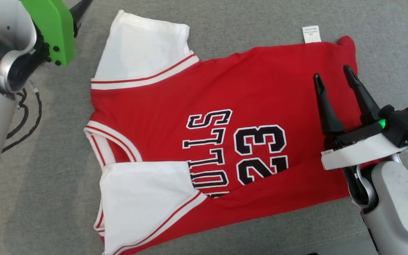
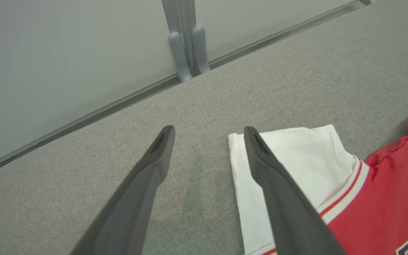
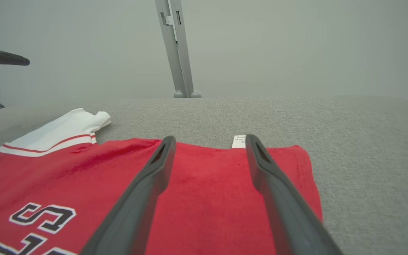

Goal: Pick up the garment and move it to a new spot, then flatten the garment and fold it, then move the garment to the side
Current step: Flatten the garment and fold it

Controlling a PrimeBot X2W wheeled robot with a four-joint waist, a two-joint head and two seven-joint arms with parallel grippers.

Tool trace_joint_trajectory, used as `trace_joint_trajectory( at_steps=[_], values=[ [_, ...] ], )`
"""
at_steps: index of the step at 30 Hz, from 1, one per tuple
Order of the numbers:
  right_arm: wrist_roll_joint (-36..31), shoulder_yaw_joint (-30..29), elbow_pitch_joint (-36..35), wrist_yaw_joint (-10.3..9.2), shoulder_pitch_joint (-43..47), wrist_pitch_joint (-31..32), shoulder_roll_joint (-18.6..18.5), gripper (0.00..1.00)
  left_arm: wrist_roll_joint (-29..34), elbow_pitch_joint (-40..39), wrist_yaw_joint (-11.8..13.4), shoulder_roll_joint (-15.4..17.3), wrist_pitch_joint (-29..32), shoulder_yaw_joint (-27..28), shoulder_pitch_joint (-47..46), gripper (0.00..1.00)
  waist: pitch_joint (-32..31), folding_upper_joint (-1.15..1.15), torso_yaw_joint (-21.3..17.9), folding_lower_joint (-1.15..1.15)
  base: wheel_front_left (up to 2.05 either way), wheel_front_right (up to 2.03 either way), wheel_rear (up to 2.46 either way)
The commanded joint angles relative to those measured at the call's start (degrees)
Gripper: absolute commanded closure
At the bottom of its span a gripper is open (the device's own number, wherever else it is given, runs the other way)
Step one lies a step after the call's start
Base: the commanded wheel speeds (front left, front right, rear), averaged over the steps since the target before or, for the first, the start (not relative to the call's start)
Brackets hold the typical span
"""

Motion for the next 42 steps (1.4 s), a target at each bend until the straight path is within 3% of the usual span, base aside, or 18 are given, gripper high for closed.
trace_joint_trajectory(
  at_steps=[1,10,24,25,27,28,29,30,37,42],
  values=[
    [0.06,-0.32,-0.68,-0.09,-0.72,-0.01,0.46,0.00,-0.89,1.01,-0.21,0.96,0.82,-0.54,-0.97,0.00,4.41,0.00,-5.37,-0.01,0.00,0.00,0.00],
    [0.16,-2.67,-2.46,-0.09,1.73,-0.01,2.71,0.00,-5.65,2.53,-0.28,5.34,3.61,-6.71,-3.16,0.00,6.56,0.00,-9.21,-0.01,0.00,0.00,0.00],
    [-0.85,-3.16,-2.46,-0.09,2.01,-0.01,3.94,0.00,-3.84,8.13,-0.24,8.97,3.70,-10.88,-6.17,0.02,7.80,0.00,-10.57,-0.01,0.00,0.00,0.00],
    [-0.93,-3.30,-2.48,-0.09,2.03,-0.01,4.02,0.00,-4.27,8.31,-0.24,8.81,3.68,-10.88,-6.22,0.11,7.83,0.00,-10.50,-0.01,0.00,0.00,0.00],
    [-1.13,-3.43,-2.52,-0.09,2.12,-0.01,4.13,0.00,-4.52,8.30,-0.24,8.70,4.01,-11.37,-6.21,0.53,7.87,0.00,-10.31,-0.01,0.00,0.00,0.00],
    [-1.16,-3.44,-2.55,-0.09,2.17,-0.01,4.20,0.00,-4.56,8.23,-0.24,8.74,4.00,-11.52,-6.24,0.67,7.89,0.00,-10.25,-0.01,0.00,0.00,0.00],
    [-1.35,-3.45,-2.59,-0.09,2.25,-0.01,4.22,0.00,-4.95,8.28,-0.24,8.77,4.06,-11.66,-6.20,0.94,7.91,0.00,-10.16,-0.01,0.00,0.00,0.00],
    [-1.50,-3.48,-2.62,-0.09,2.30,-0.01,4.23,0.00,-5.21,8.23,-0.24,8.71,4.16,-11.85,-6.12,1.00,7.92,0.00,-10.08,-0.01,0.00,0.00,0.00],
    [-1.96,-3.66,-2.47,-0.09,1.88,-0.01,3.54,0.00,-7.85,6.17,-0.24,9.12,3.37,-13.30,-6.39,1.00,7.06,0.00,-9.39,-0.01,0.00,0.00,0.00],
    [1.14,-2.86,0.90,-0.09,-0.32,0.00,3.28,0.00,-9.98,5.01,-0.24,8.54,2.18,-14.48,-5.19,1.00,4.46,0.00,-8.61,-0.01,0.00,0.00,0.00]
  ],
)
